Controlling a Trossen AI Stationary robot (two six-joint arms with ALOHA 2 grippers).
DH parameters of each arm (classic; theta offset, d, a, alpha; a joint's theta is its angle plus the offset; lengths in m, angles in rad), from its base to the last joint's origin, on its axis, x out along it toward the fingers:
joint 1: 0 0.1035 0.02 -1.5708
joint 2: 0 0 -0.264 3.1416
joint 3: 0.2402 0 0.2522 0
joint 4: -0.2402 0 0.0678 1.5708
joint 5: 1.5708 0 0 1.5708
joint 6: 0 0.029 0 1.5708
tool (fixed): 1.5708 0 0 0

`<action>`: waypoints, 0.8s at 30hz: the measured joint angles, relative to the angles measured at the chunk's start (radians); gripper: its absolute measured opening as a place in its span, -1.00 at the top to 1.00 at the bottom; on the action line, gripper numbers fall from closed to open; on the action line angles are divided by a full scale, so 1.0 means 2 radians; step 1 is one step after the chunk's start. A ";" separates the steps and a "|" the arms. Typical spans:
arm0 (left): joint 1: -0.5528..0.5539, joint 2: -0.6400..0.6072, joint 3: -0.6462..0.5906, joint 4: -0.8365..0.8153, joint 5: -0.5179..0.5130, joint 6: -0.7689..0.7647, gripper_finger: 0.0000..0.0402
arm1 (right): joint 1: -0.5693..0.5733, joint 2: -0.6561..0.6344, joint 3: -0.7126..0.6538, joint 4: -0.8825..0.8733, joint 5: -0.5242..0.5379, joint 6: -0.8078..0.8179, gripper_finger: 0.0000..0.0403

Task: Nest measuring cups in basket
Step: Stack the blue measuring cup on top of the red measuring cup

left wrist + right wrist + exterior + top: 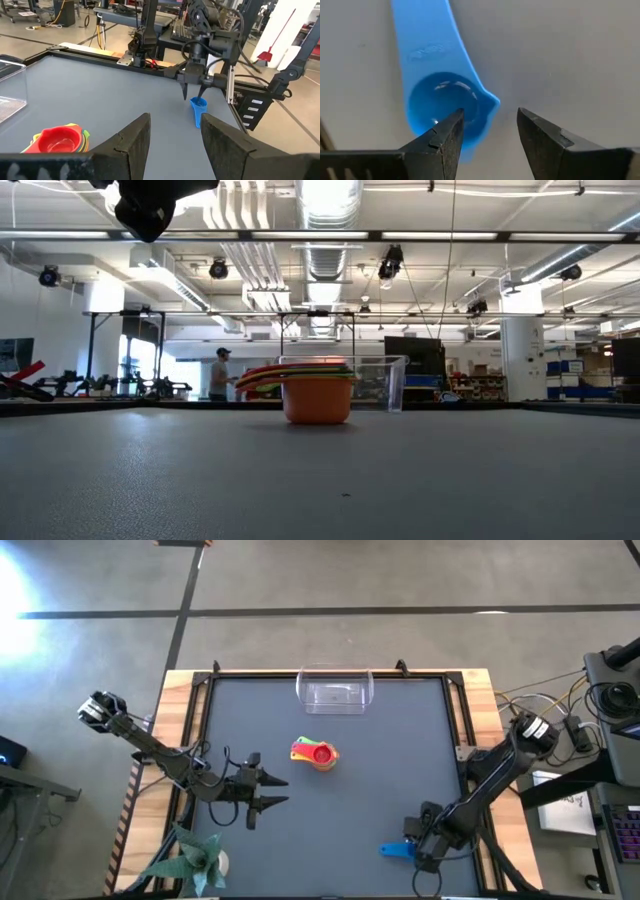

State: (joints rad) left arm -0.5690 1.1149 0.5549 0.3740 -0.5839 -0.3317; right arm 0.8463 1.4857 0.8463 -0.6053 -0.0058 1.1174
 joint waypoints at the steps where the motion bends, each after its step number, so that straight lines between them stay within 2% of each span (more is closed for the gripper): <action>1: 0.000 0.000 0.000 0.000 0.000 0.000 0.22 | 0.000 0.005 0.000 0.001 -0.001 0.002 0.14; 6: 0.000 0.000 0.000 0.000 0.000 0.000 0.22 | 0.000 0.017 0.000 0.002 -0.002 0.010 0.26; 9: 0.000 0.000 0.000 0.000 0.000 0.000 0.22 | 0.000 0.018 0.000 0.002 -0.007 0.013 0.48; 13: 0.000 0.000 0.000 0.000 0.000 0.000 0.22 | -0.003 0.011 0.000 0.001 -0.010 0.024 0.87; 14: 0.000 0.000 0.000 0.000 0.000 0.000 0.22 | -0.006 0.006 0.000 0.002 -0.010 0.027 0.91; 19: 0.000 0.000 0.000 0.000 0.000 0.000 0.22 | -0.035 -0.023 0.000 0.001 0.034 0.014 0.95; 24: 0.000 0.000 0.000 0.000 0.000 0.000 0.22 | -0.120 -0.059 0.000 0.008 0.104 -0.036 0.96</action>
State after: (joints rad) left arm -0.5688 1.1149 0.5545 0.3737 -0.5838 -0.3313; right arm 0.6056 1.3683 0.8463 -0.5903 0.2024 1.0460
